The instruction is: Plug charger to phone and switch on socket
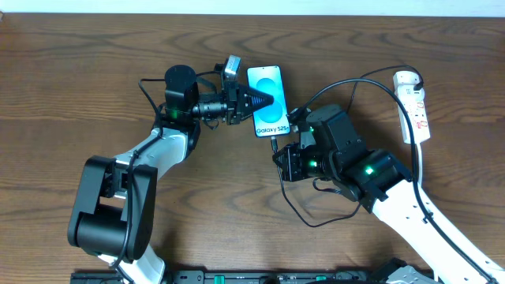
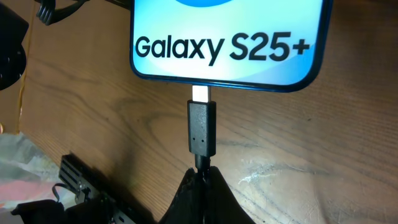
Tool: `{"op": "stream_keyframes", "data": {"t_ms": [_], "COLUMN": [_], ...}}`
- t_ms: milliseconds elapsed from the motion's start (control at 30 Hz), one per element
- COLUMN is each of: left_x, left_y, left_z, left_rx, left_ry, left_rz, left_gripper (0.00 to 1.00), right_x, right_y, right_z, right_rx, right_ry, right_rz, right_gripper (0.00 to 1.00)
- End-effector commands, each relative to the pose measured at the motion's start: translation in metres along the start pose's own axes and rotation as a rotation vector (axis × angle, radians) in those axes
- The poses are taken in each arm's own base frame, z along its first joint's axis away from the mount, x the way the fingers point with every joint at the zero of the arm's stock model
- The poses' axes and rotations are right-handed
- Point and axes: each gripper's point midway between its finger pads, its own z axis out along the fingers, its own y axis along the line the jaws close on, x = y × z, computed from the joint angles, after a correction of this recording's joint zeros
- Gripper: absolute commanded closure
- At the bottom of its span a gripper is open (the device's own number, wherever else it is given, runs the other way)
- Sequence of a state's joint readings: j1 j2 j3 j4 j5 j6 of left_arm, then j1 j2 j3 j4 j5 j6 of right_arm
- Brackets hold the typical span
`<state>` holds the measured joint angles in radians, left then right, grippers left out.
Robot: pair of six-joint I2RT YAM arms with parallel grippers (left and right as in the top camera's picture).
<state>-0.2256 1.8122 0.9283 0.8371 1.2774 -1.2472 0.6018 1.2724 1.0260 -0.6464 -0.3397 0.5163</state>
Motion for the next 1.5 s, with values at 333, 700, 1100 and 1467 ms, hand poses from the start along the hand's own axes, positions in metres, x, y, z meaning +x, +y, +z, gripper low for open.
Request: {"op": "stream_keyframes", "data": {"t_ms": [333, 700, 1100, 1467], "left_x": [0.002, 0.002, 0.002, -0.006], "left_y": [-0.015, -0.015, -0.015, -0.013], "left_z": [0.0, 0.0, 0.0, -0.005], "left_rx": [0.023, 0.023, 0.024, 0.016], "left_ry": [0.028, 0.028, 0.027, -0.006], "left_rz": [0.086, 0.085, 0.164, 0.215], "left_gripper": [0.93, 0.92, 0.93, 0.93], "right_x": [-0.017, -0.025, -0.029, 0.007], "right_y": [-0.006, -0.009, -0.012, -0.018], "right_z": [-0.004, 0.015, 0.02, -0.015], "right_rx": [0.051, 0.049, 0.064, 0.107], "right_ry": [-0.086, -0.086, -0.094, -0.011], "right_rz": [-0.002, 0.028, 0.033, 0.042], "right_gripper": [0.99, 0.99, 0.99, 0.99]}}
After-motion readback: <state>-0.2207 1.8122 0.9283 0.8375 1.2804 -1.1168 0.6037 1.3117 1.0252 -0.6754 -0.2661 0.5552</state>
